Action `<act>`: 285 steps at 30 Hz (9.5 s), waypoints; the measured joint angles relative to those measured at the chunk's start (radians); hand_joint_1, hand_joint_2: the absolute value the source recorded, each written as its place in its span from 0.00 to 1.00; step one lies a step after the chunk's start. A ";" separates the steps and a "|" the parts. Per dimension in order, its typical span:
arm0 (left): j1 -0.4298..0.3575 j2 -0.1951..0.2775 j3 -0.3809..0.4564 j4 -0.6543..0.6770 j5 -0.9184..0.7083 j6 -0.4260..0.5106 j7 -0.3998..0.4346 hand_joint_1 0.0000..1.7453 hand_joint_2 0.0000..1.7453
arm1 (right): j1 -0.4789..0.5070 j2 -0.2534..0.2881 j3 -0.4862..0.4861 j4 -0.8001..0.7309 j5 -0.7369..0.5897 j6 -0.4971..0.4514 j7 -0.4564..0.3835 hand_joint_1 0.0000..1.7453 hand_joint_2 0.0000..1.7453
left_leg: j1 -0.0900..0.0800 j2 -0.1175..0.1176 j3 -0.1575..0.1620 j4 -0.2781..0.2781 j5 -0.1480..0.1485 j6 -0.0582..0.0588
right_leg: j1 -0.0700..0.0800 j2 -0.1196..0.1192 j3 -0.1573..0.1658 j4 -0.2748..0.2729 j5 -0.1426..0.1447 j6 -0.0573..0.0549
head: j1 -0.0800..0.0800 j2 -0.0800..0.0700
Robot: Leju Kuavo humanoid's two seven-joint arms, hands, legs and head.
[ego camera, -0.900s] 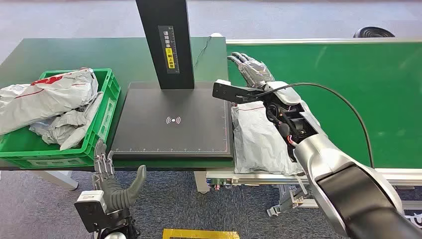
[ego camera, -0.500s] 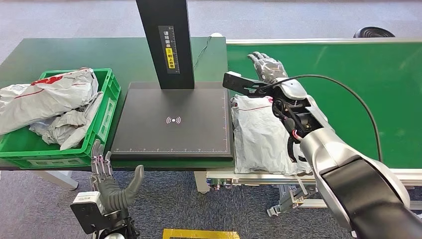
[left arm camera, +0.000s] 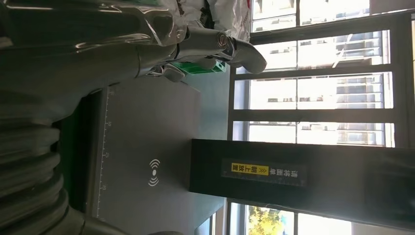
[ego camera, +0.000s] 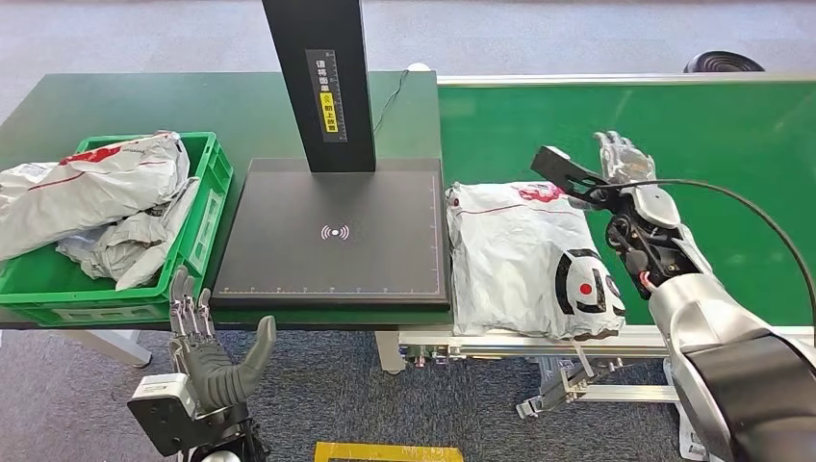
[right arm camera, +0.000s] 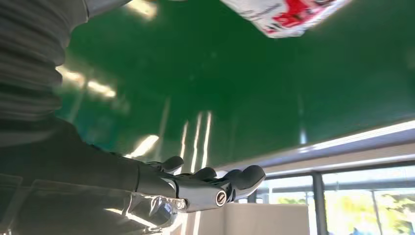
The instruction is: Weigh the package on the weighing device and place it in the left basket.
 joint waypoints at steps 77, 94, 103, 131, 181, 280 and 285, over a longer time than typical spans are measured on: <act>-0.001 -0.011 0.010 0.001 -0.036 0.005 0.000 0.00 1.00 | 0.402 0.166 -0.246 0.028 -0.084 -0.006 -0.046 0.95 1.00 | 0.000 0.005 0.003 -0.001 -0.001 0.000 | 0.000 0.003 0.001 0.000 0.000 0.000 | 0.000 0.000; -0.016 -0.027 0.019 0.020 -0.042 -0.009 0.000 0.00 1.00 | 0.404 0.176 -0.294 0.028 -0.103 -0.016 -0.078 1.00 1.00 | 0.000 0.005 0.006 -0.001 -0.001 0.000 | 0.000 0.003 0.004 0.000 0.000 0.000 | 0.000 0.000; -0.031 -0.038 0.019 0.034 -0.041 0.004 0.000 0.00 1.00 | 0.401 0.193 -0.342 0.028 -0.156 -0.018 -0.204 1.00 1.00 | 0.000 0.005 0.005 -0.001 -0.001 0.000 | 0.000 0.003 0.004 0.000 0.000 0.000 | 0.000 0.000; -0.060 -0.041 0.011 0.069 -0.025 0.023 0.000 0.00 1.00 | 0.349 0.281 -0.507 -0.091 -0.387 0.005 -0.693 1.00 1.00 | 0.001 0.008 0.002 -0.001 0.000 -0.001 | 0.000 0.005 0.000 0.000 0.000 0.000 | 0.000 0.000; -0.092 -0.011 -0.060 0.115 0.015 0.009 0.000 0.00 1.00 | 0.044 0.478 -0.273 -0.143 -0.504 0.116 -0.535 1.00 1.00 | 0.000 0.006 0.002 -0.001 0.001 -0.001 | 0.000 0.005 0.000 0.001 0.001 0.000 | 0.000 0.000; -0.022 -0.017 0.075 0.134 -0.129 0.036 0.054 0.00 1.00 | 1.131 0.365 -0.133 -1.155 -0.991 -0.096 -0.716 0.00 1.00 | 0.000 0.004 0.002 -0.002 -0.002 -0.002 | 0.000 0.003 0.000 0.000 -0.004 0.000 | 0.000 0.000; -0.005 -0.015 0.075 0.115 -0.144 0.041 0.078 0.00 1.00 | 1.169 0.377 -0.141 -1.150 -0.987 -0.092 -0.716 0.00 1.00 | 0.000 0.004 0.002 -0.002 -0.003 -0.002 | 0.000 0.003 0.000 0.000 -0.004 0.000 | 0.000 0.000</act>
